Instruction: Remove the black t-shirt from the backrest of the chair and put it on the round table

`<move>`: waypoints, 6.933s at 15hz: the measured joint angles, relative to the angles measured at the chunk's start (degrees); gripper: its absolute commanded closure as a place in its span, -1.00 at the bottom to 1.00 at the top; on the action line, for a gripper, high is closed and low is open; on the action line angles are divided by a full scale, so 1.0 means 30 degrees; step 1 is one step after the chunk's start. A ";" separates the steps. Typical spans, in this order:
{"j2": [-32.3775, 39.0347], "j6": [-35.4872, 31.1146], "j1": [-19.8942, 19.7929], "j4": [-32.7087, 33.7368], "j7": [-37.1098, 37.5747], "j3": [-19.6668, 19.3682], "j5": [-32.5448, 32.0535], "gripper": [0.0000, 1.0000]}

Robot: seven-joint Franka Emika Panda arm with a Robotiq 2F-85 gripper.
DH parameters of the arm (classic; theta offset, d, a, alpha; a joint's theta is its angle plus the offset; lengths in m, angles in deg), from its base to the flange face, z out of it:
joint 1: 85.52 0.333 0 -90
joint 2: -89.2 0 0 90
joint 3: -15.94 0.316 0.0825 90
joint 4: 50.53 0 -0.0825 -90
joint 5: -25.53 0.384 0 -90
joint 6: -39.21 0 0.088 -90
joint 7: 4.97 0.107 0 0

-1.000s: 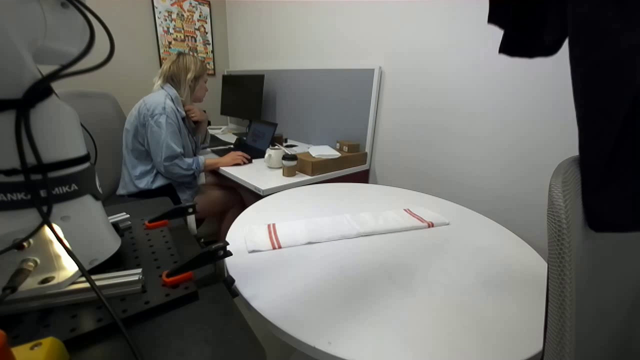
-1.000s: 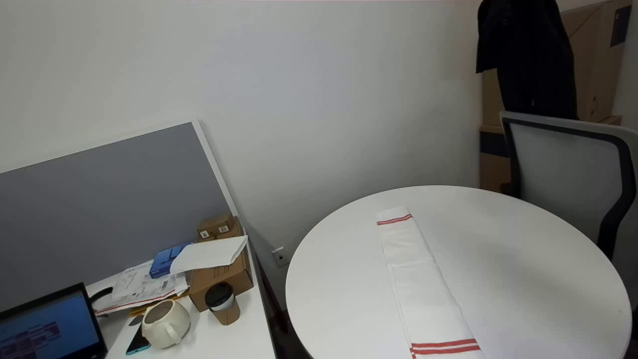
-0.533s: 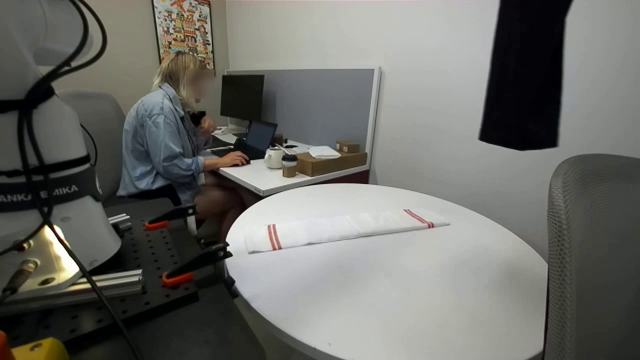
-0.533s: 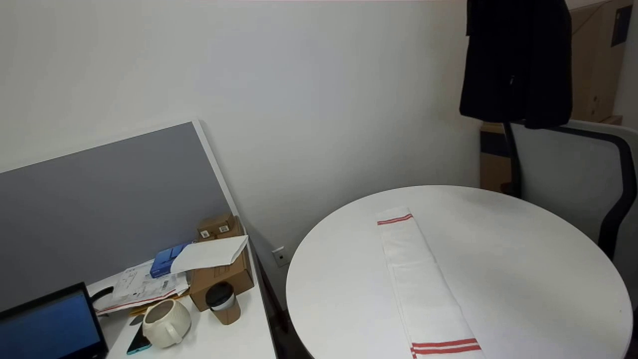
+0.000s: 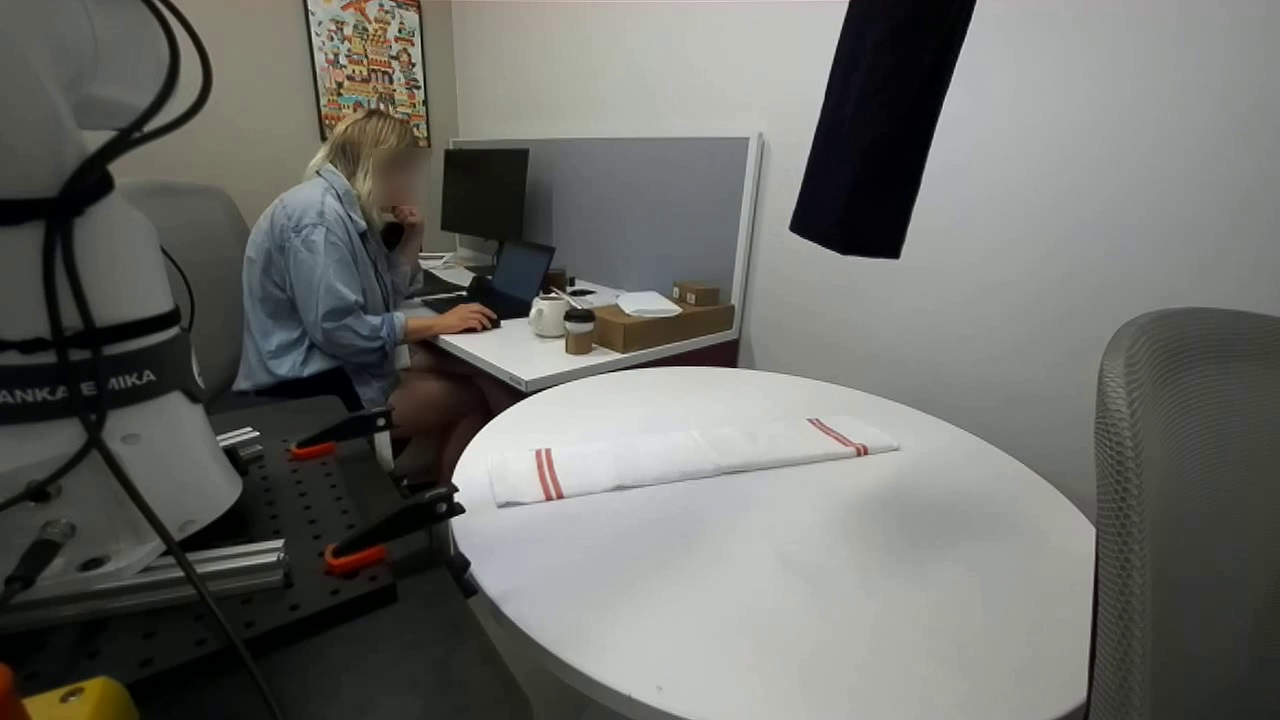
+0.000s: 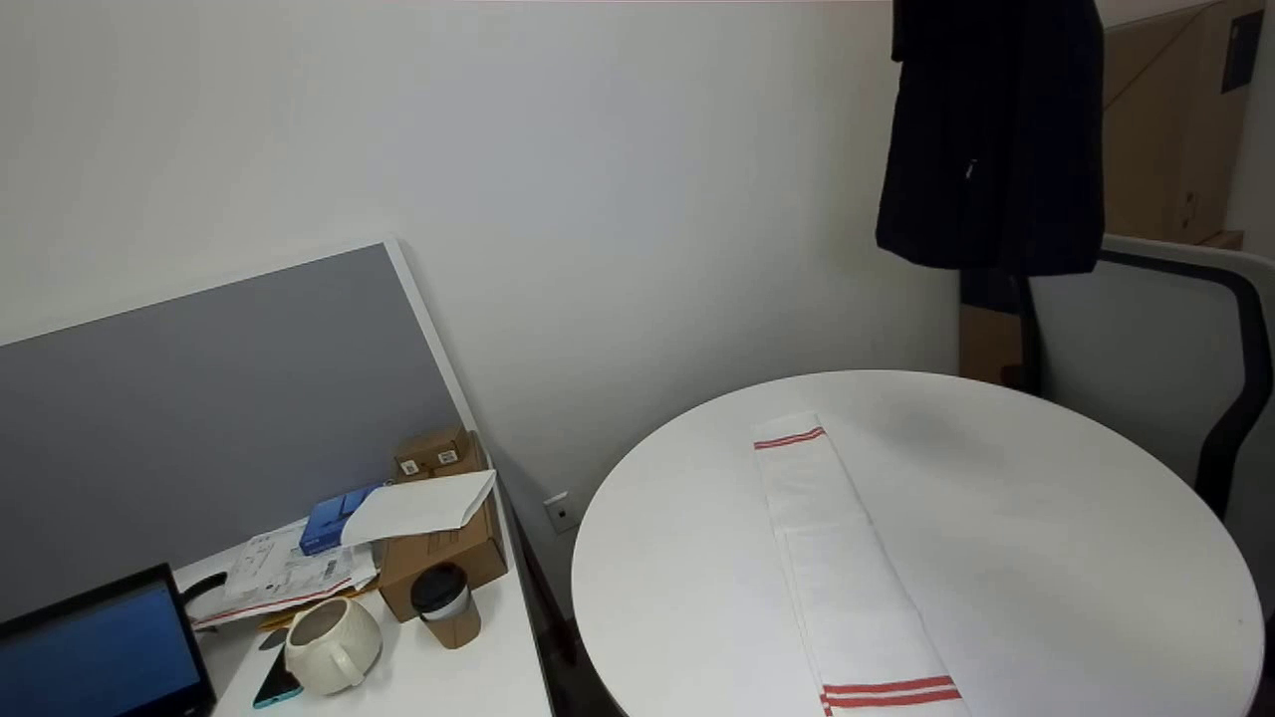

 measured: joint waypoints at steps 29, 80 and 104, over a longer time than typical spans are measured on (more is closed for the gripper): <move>0.2808 -0.3687 0.2298 -0.9597 -0.1042 0.0034 -0.1490 0.84; 0.6265 -1.5412 0.4665 -2.1137 0.0526 -0.2636 -0.4331 0.84; 0.5259 -1.4530 0.4344 -1.9334 0.0484 -0.2161 -0.2096 -1.00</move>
